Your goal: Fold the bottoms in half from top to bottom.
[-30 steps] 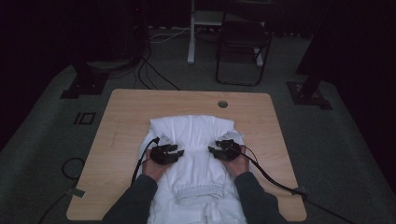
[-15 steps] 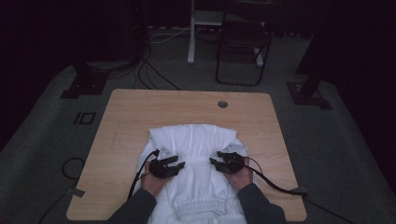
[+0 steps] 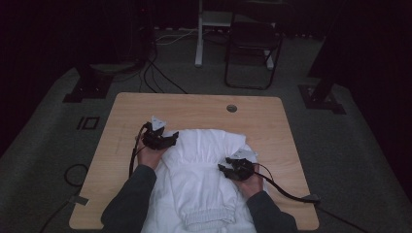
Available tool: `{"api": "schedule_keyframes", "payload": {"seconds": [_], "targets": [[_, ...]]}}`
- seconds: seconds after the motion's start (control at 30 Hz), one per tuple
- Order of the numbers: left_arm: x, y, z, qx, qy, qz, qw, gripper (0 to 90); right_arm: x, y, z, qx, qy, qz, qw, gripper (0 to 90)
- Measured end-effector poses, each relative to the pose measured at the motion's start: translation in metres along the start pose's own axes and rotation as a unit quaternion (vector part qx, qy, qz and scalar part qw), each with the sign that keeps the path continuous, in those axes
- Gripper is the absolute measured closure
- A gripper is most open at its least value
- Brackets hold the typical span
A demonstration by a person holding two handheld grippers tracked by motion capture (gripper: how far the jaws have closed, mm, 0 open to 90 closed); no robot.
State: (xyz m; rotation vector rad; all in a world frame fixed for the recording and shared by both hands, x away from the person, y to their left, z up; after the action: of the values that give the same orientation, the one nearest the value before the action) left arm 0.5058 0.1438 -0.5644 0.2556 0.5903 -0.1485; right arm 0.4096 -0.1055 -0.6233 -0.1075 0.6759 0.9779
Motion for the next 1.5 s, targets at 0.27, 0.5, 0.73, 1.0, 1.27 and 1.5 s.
{"api": "schedule_keyframes", "payload": {"seconds": [0.27,0.5,0.73,1.0,1.27,1.5], "targets": [[0.035,0.008,-0.037,-0.016,0.076,-0.008,0.997,24.9,0.0,0.0,0.0,0.003,-0.002,0.003,1.0,51.9],[0.036,0.014,-0.043,-0.025,0.065,-0.012,0.9975,21.7,0.0,0.0,0.0,0.002,-0.001,0.002,1.0,51.9],[0.028,0.005,-0.044,-0.006,0.059,-0.03,0.9978,48.5,-0.001,-0.001,0.001,0.013,-0.005,0.019,0.9997,51.0],[0.027,-0.001,-0.043,-0.008,0.061,-0.059,0.9963,73.9,-0.04,-0.032,0.042,0.034,-0.05,0.013,0.9981,48.9],[0.027,0.0,-0.043,-0.013,0.058,-0.064,0.9962,74.5,-0.024,-0.104,0.066,0.079,-0.022,-0.052,0.9953,22.8],[0.027,0.0,-0.044,-0.017,0.054,-0.066,0.9962,74.5,0.004,-0.125,0.043,0.12,0.028,-0.047,0.9912,20.7]]}}
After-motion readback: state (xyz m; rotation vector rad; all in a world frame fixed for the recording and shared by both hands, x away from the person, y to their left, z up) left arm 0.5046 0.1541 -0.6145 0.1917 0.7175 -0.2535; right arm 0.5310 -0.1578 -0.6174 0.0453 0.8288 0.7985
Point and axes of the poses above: each handheld gripper's, and its own axes: x roughly forward along the jaws, z roughly out of its top, y roughly to its left, the point moved 9 cm from there along x, roughly forward along the jaws, and after that the axes turned 15 degrees about z, right-handed, at the moved point
